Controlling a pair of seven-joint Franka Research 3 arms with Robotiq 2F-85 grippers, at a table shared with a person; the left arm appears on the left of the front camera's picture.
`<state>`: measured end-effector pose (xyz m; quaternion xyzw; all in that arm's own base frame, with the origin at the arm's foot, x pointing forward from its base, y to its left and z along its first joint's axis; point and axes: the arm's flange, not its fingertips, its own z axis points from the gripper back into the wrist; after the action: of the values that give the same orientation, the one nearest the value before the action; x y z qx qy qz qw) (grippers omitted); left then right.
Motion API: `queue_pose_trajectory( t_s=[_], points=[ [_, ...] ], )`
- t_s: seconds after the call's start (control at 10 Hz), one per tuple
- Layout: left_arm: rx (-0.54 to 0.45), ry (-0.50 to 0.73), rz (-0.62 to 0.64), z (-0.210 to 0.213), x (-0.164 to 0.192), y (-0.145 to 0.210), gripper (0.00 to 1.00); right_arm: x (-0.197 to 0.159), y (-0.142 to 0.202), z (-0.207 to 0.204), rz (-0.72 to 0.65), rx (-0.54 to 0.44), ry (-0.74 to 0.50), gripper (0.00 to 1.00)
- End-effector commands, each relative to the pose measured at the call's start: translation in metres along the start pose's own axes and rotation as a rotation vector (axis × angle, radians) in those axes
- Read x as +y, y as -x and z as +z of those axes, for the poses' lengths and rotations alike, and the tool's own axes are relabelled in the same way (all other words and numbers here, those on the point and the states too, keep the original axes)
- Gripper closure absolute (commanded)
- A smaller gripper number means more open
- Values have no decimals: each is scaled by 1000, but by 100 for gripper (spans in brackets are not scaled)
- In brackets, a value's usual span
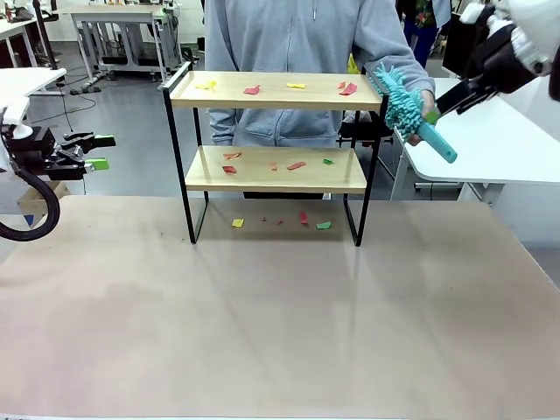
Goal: Clean the shelf.
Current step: Pick up the Duster handed by the human.
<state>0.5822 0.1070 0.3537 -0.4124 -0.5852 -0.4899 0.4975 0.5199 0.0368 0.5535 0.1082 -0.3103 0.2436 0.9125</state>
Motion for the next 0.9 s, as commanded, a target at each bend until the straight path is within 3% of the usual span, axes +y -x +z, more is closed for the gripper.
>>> queue_pose_trajectory(
  t_s=[0.0, 0.2, 0.6, 0.7, 0.8],
  points=[
    [-2, -2, -4, 1, 0, -2, 0, 11, 2, -10, -64, 68, 65, 0],
    [-2, -2, -4, 1, 0, -2, 0, 9, 8, -24, -85, 84, 133, 0],
    [-2, -2, -4, 1, 0, -2, 0, -1, 14, -46, -122, 112, 133, 0],
    [-2, -2, -4, 1, 0, -2, 0, -4, 14, -46, -144, 100, 136, 50],
    [-2, -2, -4, 1, 0, -2, 0, -2, 14, -44, -154, 95, 131, 60]
  ],
)
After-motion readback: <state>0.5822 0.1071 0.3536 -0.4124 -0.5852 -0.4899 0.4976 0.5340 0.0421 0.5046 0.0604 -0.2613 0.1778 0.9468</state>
